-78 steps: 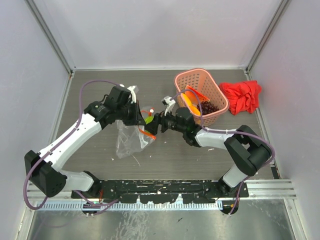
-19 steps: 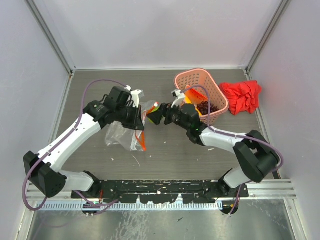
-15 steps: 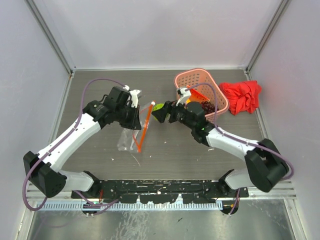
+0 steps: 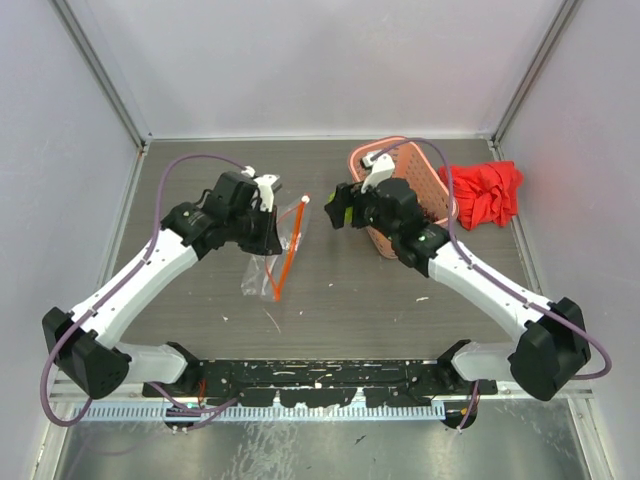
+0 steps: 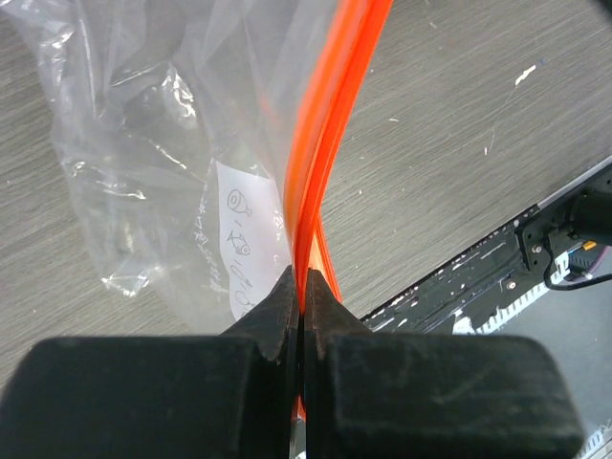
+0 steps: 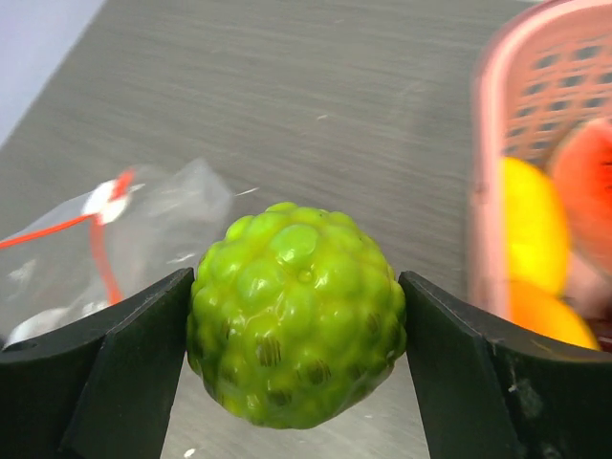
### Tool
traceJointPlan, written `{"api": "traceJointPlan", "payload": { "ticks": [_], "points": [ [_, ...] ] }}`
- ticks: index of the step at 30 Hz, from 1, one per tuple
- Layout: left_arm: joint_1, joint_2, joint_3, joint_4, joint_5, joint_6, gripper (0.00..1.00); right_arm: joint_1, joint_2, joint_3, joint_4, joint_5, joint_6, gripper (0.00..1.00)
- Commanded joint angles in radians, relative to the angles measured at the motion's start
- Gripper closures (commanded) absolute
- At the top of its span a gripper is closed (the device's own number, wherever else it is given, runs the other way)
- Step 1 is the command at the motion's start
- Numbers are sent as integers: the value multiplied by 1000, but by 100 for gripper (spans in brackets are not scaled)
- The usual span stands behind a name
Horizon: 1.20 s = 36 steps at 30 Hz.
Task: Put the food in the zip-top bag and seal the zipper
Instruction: Place the fake vegetable in the bin.
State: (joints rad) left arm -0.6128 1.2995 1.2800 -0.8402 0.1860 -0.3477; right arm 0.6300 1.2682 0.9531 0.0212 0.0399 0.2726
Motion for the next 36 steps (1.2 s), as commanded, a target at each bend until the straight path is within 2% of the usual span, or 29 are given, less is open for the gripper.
{"api": "traceJointPlan", "payload": {
  "ticks": [1,7,14,23,26,36],
  "points": [
    [1,-61,8,71,-2,-11,100,-69,-31,132,-172,167,-93,55],
    [1,-64,2,76,-2,-18,100,-199,21,185,-304,254,-84,54],
    [1,-63,-15,104,2,-43,100,-314,88,147,-320,240,-62,50],
    [1,-65,-34,145,13,-106,100,-341,181,143,-324,228,-46,32],
    [2,-63,-36,159,19,-119,100,-342,184,147,-345,229,-44,23],
    [1,-58,-36,180,24,-136,100,-341,124,170,-420,209,-45,2]
  ]
}}
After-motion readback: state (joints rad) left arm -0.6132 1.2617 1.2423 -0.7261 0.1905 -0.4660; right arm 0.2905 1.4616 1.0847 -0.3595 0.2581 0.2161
